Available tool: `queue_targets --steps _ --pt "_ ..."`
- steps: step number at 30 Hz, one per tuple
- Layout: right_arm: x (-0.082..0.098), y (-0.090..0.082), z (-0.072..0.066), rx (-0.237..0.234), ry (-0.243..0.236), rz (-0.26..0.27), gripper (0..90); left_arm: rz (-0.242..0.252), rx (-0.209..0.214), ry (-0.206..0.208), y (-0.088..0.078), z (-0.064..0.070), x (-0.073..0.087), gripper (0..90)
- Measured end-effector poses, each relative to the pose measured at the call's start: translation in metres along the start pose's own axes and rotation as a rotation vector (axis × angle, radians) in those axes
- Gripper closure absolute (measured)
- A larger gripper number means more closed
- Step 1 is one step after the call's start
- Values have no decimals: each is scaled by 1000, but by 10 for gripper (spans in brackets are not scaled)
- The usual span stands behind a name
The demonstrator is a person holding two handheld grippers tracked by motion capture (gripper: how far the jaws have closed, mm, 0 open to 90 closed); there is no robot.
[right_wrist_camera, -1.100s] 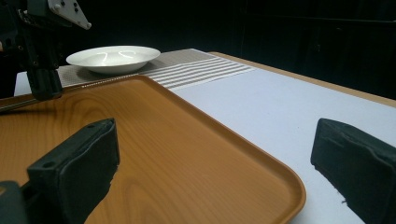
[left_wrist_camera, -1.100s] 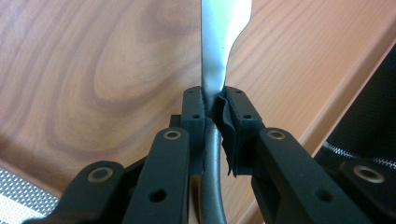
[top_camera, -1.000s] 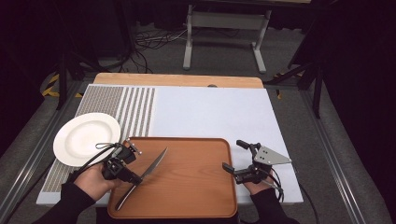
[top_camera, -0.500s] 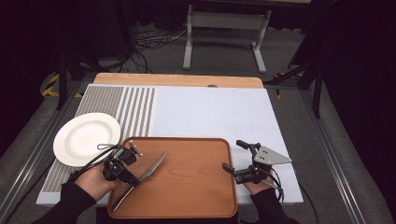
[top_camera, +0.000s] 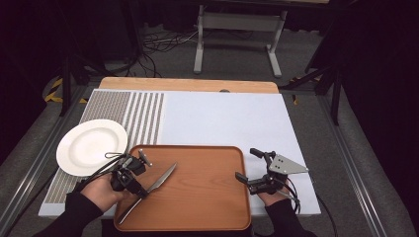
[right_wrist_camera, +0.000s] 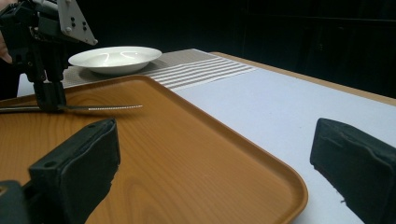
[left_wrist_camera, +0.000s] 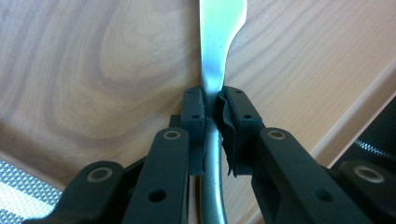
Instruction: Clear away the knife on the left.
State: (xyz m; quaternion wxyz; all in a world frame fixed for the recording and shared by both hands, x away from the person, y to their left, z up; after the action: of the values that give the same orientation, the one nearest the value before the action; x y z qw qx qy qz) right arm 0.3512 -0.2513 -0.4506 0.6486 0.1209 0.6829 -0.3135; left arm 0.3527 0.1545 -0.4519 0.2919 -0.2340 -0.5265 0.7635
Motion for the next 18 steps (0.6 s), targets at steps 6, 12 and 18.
queue_targets --steps 6,12,18 --pt "0 0 0 -2 2 0 22 -9 -21 3 1 1 -1 800" --pt "0 0 0 -4 3 1 23 -8 -22 2 2 2 -1 799" --pt "0 0 0 -5 4 1 23 -2 -26 14 1 3 -1 783"
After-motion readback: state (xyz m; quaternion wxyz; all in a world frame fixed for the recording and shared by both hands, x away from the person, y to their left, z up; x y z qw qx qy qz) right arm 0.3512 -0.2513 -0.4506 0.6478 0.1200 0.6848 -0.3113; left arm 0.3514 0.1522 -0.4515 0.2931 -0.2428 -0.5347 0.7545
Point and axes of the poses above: each handheld gripper's, and its own axes: y roughly forward along the jaws, x roughly out of its underside, z roughly to its right, the point moved 2 cm from there along y, roughly forward along the jaws, and after that the axes turned 4 degrees about -z, right-handed, at the moved point
